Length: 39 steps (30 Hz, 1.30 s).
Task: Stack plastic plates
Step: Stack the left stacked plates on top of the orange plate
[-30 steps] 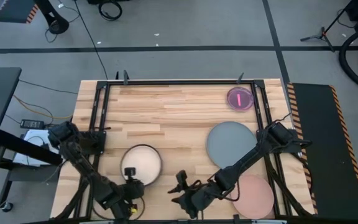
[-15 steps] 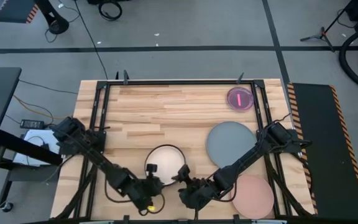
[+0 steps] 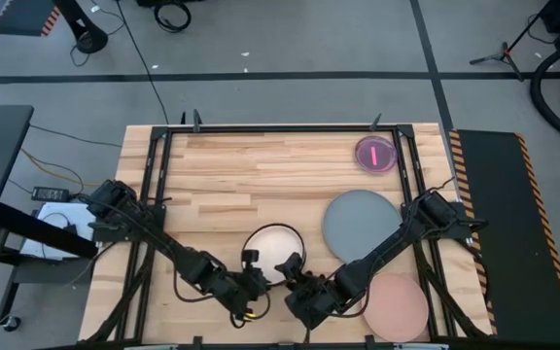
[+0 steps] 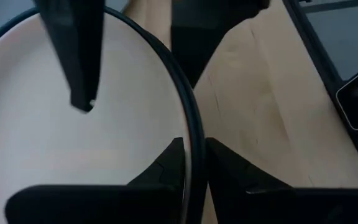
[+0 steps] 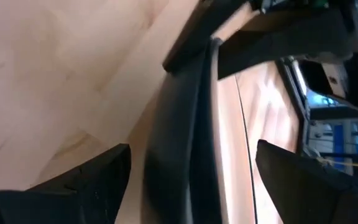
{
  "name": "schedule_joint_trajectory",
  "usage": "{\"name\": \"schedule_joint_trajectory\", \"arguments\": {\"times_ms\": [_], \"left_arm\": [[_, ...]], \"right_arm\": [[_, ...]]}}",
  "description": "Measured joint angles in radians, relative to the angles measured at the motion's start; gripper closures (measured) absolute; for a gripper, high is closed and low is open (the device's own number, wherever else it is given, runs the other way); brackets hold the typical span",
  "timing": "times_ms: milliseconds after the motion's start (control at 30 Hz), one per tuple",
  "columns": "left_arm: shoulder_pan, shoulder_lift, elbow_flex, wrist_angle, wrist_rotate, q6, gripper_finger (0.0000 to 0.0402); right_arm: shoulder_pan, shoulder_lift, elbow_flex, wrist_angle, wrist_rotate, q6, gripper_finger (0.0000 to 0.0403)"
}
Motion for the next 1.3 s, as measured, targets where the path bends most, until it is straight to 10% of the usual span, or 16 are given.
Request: {"name": "schedule_joint_trajectory", "arguments": {"times_ms": [533, 967, 1300], "left_arm": [[0.028, -0.041, 0.0, 0.002, -0.029, 0.085, 0.0347], [0.022, -0.08, 0.002, -0.052, -0.012, 0.082, 0.0346], [-0.003, -0.139, 0.001, -0.201, -0.023, -0.024, 0.0254]], "right_arm": [[-0.059, 0.0, 0.0, -0.03, 0.076, 0.073, 0.0061], [-0.051, 0.0, 0.0, -0.074, 0.052, 0.106, 0.0268], [-0.057, 0.0, -0.001, -0.079, -0.014, 0.178, 0.027]]}}
